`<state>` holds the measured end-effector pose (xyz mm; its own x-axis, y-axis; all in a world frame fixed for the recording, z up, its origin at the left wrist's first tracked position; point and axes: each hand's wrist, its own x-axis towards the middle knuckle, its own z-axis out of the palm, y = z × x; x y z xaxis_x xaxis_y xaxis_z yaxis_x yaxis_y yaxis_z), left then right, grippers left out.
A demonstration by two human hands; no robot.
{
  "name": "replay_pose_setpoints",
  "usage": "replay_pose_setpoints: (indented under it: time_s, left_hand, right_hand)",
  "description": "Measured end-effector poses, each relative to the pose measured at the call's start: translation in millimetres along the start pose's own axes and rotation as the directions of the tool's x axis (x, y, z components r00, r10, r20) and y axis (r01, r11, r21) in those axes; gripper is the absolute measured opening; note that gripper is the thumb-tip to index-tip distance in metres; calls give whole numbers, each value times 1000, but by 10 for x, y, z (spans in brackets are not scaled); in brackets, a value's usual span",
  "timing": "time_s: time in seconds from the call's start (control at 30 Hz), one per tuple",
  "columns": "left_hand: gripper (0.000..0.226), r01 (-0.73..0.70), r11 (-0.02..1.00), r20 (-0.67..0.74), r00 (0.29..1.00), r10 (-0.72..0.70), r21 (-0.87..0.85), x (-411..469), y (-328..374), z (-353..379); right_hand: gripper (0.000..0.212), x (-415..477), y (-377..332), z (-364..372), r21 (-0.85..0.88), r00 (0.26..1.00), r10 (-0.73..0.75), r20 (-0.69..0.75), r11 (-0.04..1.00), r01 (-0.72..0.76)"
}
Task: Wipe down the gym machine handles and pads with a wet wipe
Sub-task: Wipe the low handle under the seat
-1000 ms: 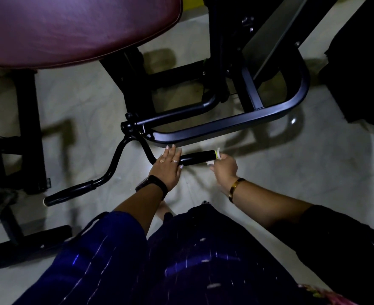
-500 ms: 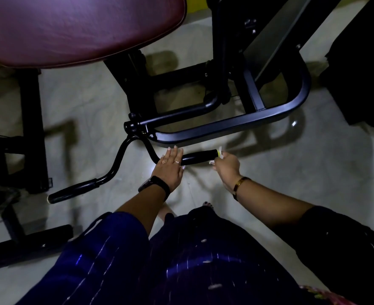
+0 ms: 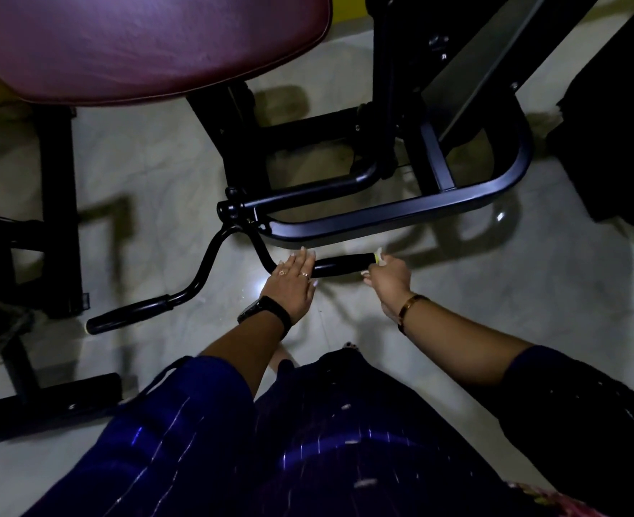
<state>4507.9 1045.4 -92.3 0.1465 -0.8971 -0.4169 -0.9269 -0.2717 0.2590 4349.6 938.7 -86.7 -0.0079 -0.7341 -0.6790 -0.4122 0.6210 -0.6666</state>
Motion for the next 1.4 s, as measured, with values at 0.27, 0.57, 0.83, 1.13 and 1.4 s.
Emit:
replay_pose_setpoints:
  time_s: [0.27, 0.57, 0.83, 1.13, 1.4]
  left_hand:
    - [59, -15, 1000, 32, 999, 15, -3, -10, -12, -43]
    - [59, -9, 1000, 83, 996, 11, -30, -14, -9, -150]
    - [62, -12, 999, 78, 997, 15, -48, -46, -5, -158]
    - [62, -28, 999, 57, 998, 30, -47, -64, -15, -140]
    - [61, -37, 999, 108, 993, 41, -40, -57, -38, -185]
  right_hand:
    - [41, 19, -68, -18, 78, 1000, -11, 11, 997, 10]
    - [26, -318, 47, 321, 544, 904, 289, 315, 726, -422]
    - [38, -463, 129, 663, 559, 841, 118, 528, 697, -449]
    - [34, 43, 157, 127, 708, 949, 117, 292, 641, -296]
    - [12, 142, -90, 9, -346, 842, -478, 250, 768, 538]
